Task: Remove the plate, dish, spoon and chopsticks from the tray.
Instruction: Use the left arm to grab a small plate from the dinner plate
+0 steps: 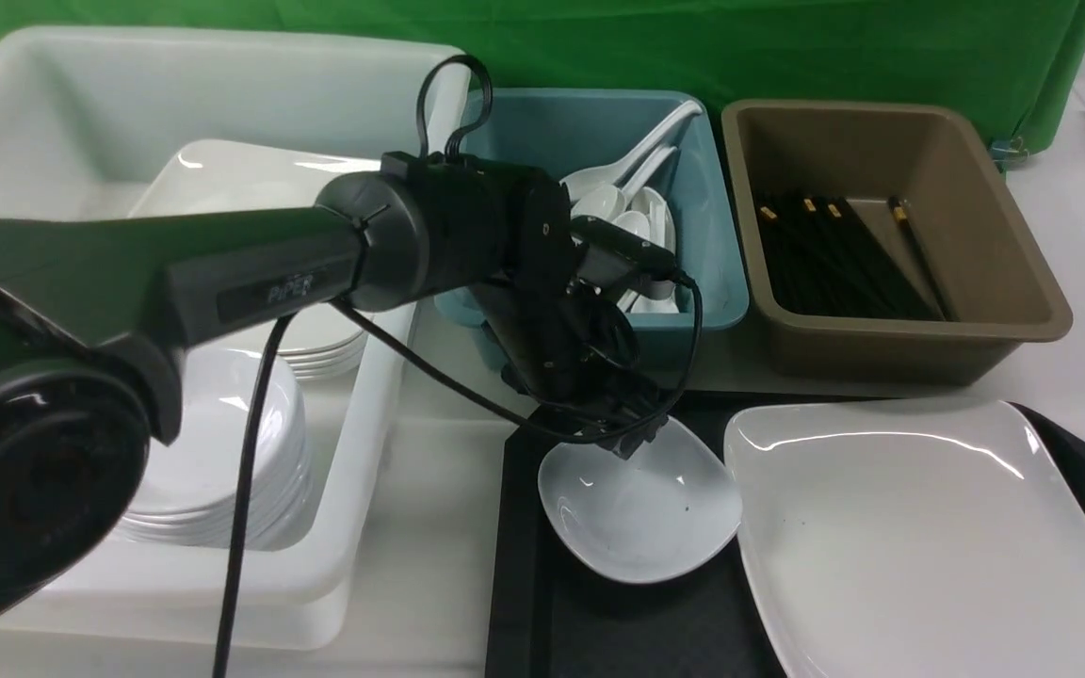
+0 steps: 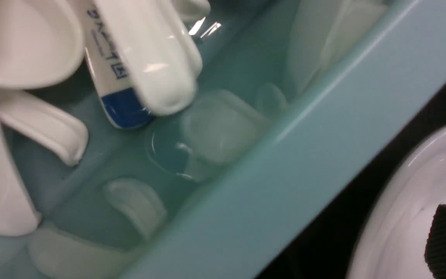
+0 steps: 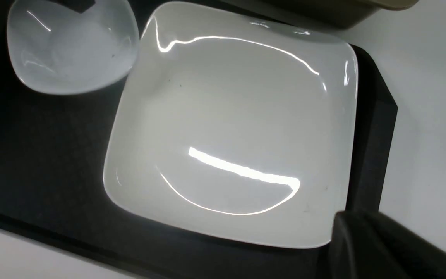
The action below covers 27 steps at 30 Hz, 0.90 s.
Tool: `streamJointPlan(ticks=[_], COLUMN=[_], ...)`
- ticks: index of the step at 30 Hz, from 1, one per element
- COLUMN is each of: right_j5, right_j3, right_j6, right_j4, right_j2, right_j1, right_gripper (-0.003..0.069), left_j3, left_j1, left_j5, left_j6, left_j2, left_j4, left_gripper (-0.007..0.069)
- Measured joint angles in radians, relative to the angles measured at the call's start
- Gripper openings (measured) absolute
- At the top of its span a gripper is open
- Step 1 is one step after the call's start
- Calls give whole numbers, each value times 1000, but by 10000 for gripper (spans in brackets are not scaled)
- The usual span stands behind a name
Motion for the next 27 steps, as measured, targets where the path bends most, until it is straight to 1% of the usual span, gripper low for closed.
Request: streamJointPlan(ticks=[1, 3, 5, 6, 7, 9, 13, 16, 17, 18, 22, 24, 27], right_j5=[0, -1, -1, -1, -1, -2, -2, -2, -2, -2, -2, -2, -2], right_j3=[0, 0, 0, 0, 0, 0, 0, 0, 0, 0, 0, 0, 0], right_j6=[0, 0, 0, 0, 0, 0, 0, 0, 0, 0, 0, 0, 0], right_j4=[0, 0, 0, 0, 0, 0, 0, 0, 0, 0, 0, 0, 0], right_j2=[0, 0, 0, 0, 0, 0, 0, 0, 0, 0, 0, 0, 0], right_j1=[0, 0, 0, 0, 0, 0, 0, 0, 0, 0, 0, 0, 0], right_gripper=[35, 35, 35, 35, 35, 35, 35, 35, 35, 35, 35, 35, 35], left_j3=[-1, -1, -1, -1, -1, -1, -1, -1, -1, -2, -8, -10, -11], left_j1=[0, 0, 0, 0, 0, 0, 0, 0, 0, 1, 2, 2, 2], left_j5=[7, 40, 60, 76, 81, 118, 139, 154, 163, 165, 189, 212, 235], left_j6=[0, 1, 1, 1, 1, 1, 8, 23, 23, 23, 21, 15, 16], left_j2=[1, 3, 12, 18, 19, 18, 18, 18, 16, 12, -4, -30, -56], left_j4=[0, -6, -6, -11, -11, -11, -13, -21, -33, -41, -45, -48, -40], left_gripper=[470, 420, 394, 367, 358, 312, 277, 216, 176, 155, 113, 69, 44])
